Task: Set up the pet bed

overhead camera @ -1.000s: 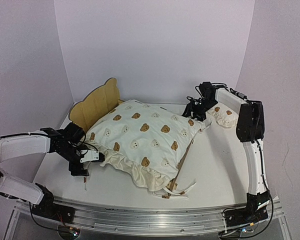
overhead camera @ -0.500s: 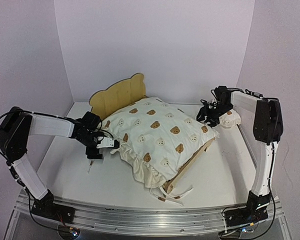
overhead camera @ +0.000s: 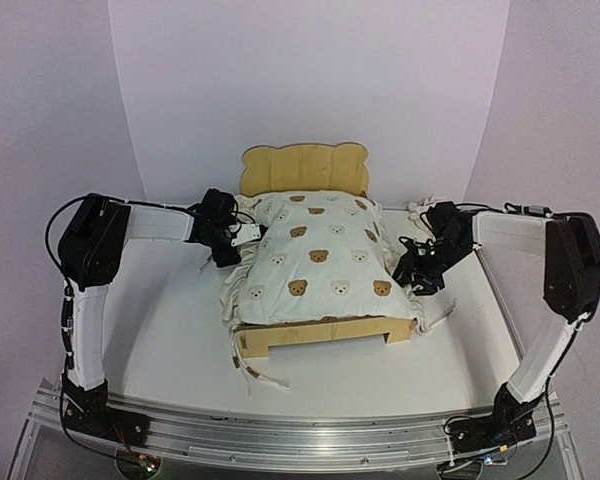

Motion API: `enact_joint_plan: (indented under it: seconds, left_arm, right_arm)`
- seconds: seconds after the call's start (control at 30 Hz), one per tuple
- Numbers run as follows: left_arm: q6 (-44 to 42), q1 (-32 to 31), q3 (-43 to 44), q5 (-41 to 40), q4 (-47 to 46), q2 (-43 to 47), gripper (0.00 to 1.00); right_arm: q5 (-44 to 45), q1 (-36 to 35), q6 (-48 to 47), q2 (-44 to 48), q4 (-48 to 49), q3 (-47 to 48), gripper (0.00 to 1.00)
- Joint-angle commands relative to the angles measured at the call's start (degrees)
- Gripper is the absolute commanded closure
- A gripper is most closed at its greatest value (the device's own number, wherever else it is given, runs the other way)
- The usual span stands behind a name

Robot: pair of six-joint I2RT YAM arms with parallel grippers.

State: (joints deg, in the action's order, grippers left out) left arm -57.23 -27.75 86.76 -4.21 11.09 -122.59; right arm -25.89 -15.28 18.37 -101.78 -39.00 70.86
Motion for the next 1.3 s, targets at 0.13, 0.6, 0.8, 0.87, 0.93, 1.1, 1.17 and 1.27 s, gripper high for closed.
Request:
enact_joint_plan:
  seconds: [0.13,0.6,0.8,0.87,0.93,1.1,1.17,1.27]
  left_arm:
    - [10.2,1.6,9.5,4.0,-0.4,-4.9,0.18]
    - [14.9,11.4,14.1,8.6,3.6,-4.5,0.13]
    - [17.0,17.0,16.3,5.3,3.0,-3.1,0.10]
    - [17.9,18.6,17.2,5.2,3.6,-1.8,0.09]
    - [18.8,20.0,17.6,5.4,4.6,0.0,0.09]
    - [19.3,21.5,15.2,7.0,8.7,7.6,0.07]
    - [19.2,21.7,13.5,7.9,10.9,11.2,0.07]
    - [19.3,21.8,11.5,11.6,17.9,17.0,0.08]
  right_arm:
    - [2.2,-18.5,15.0,11.8,20.1,-13.1,0.49]
    - [15.7,-42.8,16.4,3.0,33.8,-5.7,0.50]
    - [17.8,-41.8,8.8,7.1,23.1,-6.1,0.48]
    - [16.9,-38.6,6.2,11.1,18.1,-7.3,0.46]
    - [15.1,-32.9,4.3,15.8,11.9,-8.1,0.44]
    - [13.6,-18.5,-4.1,24.1,7.9,-7.9,0.37]
    - [11.2,-13.0,-8.0,23.0,7.7,-4.7,0.37]
    - [6.7,-6.0,-12.6,17.4,8.0,2.8,0.37]
